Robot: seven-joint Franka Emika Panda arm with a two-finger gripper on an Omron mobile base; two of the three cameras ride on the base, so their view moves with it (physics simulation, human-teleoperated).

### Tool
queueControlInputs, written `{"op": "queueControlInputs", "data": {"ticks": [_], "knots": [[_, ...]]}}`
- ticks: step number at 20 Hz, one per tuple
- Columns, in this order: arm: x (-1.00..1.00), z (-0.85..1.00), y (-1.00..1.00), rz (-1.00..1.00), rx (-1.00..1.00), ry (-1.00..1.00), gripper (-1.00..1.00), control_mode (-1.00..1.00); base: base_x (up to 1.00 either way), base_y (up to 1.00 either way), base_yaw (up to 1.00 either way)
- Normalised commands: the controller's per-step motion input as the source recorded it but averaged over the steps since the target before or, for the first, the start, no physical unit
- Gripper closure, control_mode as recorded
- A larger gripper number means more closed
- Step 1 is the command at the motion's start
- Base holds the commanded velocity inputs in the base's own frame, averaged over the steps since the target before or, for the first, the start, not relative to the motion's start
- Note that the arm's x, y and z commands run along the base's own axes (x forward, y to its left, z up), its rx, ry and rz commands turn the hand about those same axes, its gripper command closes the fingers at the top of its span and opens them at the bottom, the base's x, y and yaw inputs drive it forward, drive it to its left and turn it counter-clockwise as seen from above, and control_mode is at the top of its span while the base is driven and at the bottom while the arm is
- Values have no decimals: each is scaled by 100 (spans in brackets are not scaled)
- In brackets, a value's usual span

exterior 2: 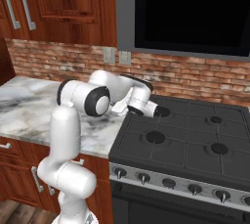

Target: Collect the turmeric, ketchup, and shaker from the cabinet and place them next to the stove.

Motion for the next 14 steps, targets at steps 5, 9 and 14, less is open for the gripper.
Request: {"op": "queueControlInputs", "data": {"ticks": [5, 9, 14], "knots": [[-49, 48, 0, -7, 0, -15, -100, -100, 0, 0, 0], [-53, 44, 1, -6, 0, -10, -100, -100, 0, 0, 0], [-60, 42, 10, -7, 1, -4, -100, -100, 0, 0, 0]]}}
